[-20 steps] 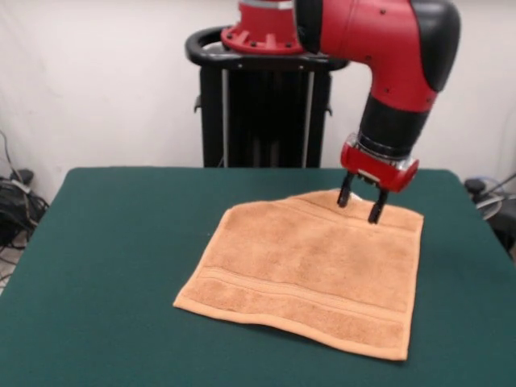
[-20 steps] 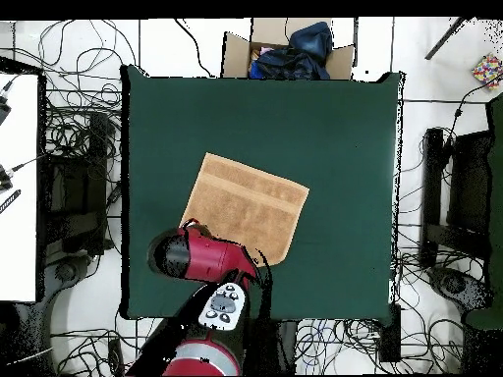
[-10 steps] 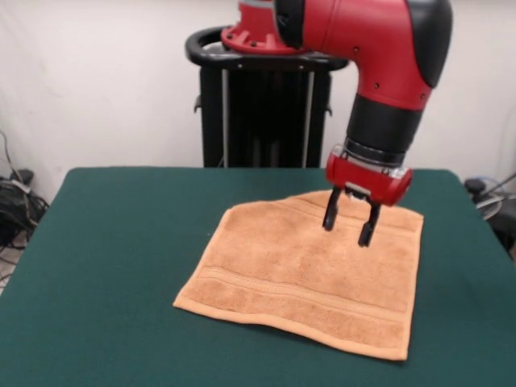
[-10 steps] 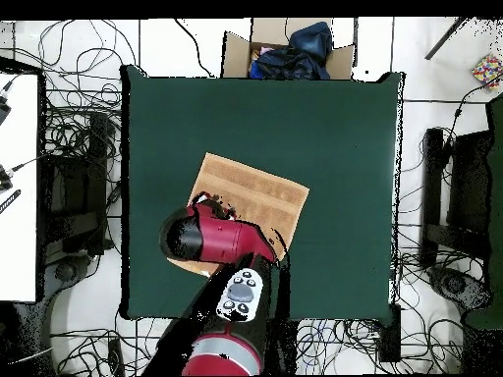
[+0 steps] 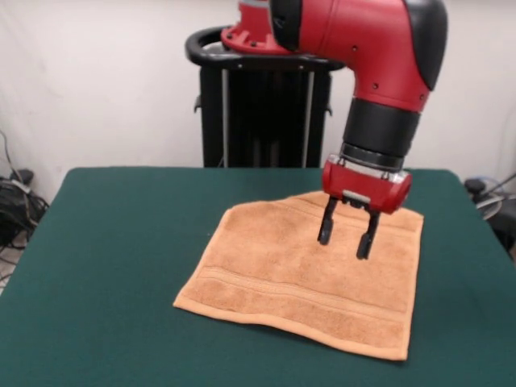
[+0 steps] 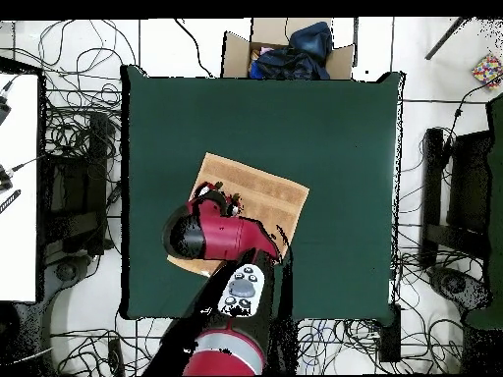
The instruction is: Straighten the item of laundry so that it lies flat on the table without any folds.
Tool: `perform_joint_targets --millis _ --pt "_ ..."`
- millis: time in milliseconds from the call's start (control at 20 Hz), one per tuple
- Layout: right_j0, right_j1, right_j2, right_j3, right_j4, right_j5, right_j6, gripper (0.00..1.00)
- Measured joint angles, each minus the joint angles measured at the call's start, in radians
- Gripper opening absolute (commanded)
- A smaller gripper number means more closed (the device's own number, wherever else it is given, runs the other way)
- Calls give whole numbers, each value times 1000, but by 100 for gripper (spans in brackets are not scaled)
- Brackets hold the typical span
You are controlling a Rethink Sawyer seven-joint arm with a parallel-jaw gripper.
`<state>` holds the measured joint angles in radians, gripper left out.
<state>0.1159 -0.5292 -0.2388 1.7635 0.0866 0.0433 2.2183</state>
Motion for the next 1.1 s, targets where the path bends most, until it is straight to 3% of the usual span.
perform_joint_targets --millis 650,1100 --pt "-29 95 -3 -3 -87 0 0 100" --pt "-117 177 -3 -8 -158 -63 0 100"
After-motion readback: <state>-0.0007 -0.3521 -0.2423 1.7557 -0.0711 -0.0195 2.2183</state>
